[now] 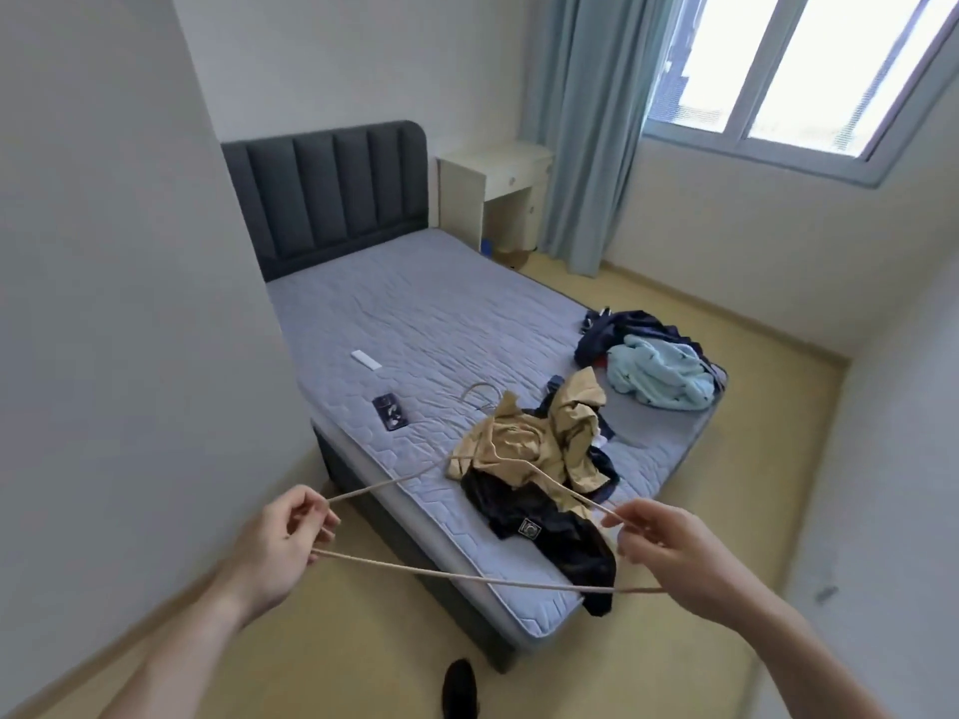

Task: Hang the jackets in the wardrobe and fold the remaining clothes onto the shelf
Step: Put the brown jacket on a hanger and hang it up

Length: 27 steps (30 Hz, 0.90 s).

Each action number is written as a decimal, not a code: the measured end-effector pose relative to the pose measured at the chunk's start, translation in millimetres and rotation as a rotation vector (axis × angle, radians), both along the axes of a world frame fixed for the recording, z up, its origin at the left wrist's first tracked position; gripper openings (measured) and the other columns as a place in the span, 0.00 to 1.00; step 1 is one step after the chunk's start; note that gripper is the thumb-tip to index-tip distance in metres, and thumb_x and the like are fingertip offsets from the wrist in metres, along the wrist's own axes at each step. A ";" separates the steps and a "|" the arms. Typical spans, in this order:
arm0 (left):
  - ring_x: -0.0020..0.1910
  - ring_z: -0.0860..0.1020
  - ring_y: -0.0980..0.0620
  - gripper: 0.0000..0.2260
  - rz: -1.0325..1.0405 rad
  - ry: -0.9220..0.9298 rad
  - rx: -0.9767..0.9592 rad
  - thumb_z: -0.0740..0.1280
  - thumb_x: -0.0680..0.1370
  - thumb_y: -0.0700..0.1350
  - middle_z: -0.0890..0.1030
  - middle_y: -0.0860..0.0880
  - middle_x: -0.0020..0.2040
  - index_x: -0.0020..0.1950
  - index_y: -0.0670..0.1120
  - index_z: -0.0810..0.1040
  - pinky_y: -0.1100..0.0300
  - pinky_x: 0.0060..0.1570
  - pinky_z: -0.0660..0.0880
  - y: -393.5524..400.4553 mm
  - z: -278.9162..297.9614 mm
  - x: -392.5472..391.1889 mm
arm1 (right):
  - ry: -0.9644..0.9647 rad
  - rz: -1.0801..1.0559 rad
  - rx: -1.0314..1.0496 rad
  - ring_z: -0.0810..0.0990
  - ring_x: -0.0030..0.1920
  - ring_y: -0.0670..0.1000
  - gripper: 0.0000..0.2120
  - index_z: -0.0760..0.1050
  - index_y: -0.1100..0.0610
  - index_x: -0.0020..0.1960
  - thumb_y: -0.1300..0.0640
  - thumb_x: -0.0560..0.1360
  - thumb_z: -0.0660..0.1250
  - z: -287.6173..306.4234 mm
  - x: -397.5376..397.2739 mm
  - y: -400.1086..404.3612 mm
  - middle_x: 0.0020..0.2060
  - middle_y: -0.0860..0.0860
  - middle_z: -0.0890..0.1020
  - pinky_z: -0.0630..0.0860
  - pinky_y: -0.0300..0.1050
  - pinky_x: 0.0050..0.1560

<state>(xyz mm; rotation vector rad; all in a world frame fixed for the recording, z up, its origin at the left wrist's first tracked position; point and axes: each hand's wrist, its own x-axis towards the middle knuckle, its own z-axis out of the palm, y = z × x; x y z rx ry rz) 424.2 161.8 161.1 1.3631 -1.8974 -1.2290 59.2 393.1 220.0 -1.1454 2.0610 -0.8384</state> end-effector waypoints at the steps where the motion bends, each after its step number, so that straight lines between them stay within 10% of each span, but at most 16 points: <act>1: 0.41 0.84 0.52 0.11 -0.036 0.005 0.000 0.63 0.84 0.43 0.85 0.51 0.43 0.43 0.49 0.79 0.59 0.35 0.79 -11.3 -4.4 -22.6 | 0.008 -0.005 0.019 0.82 0.42 0.54 0.11 0.83 0.43 0.48 0.58 0.78 0.68 -3.2 -12.4 -6.1 0.40 0.48 0.85 0.80 0.51 0.47; 12: 0.39 0.80 0.57 0.06 -0.278 -0.093 0.058 0.68 0.81 0.49 0.84 0.55 0.39 0.44 0.54 0.80 0.59 0.45 0.75 -147.2 -53.2 -233.2 | -0.101 -0.141 0.124 0.67 0.33 0.47 0.13 0.82 0.49 0.42 0.43 0.79 0.67 -44.9 -142.1 -110.1 0.30 0.44 0.71 0.64 0.44 0.35; 17: 0.52 0.80 0.52 0.07 -0.295 -0.198 0.164 0.70 0.80 0.44 0.82 0.52 0.53 0.58 0.48 0.79 0.56 0.60 0.75 -189.9 -95.5 -299.3 | -0.054 -0.183 0.140 0.66 0.31 0.45 0.19 0.80 0.48 0.39 0.35 0.75 0.64 -61.8 -191.5 -140.5 0.28 0.44 0.69 0.63 0.39 0.32; 27: 0.52 0.82 0.53 0.03 -0.356 -0.477 0.386 0.73 0.77 0.47 0.84 0.52 0.50 0.50 0.52 0.81 0.59 0.58 0.76 -219.1 -170.2 -386.8 | -0.049 -0.267 0.243 0.66 0.27 0.43 0.19 0.75 0.59 0.37 0.47 0.81 0.66 -117.7 -308.4 -206.9 0.26 0.44 0.70 0.63 0.35 0.29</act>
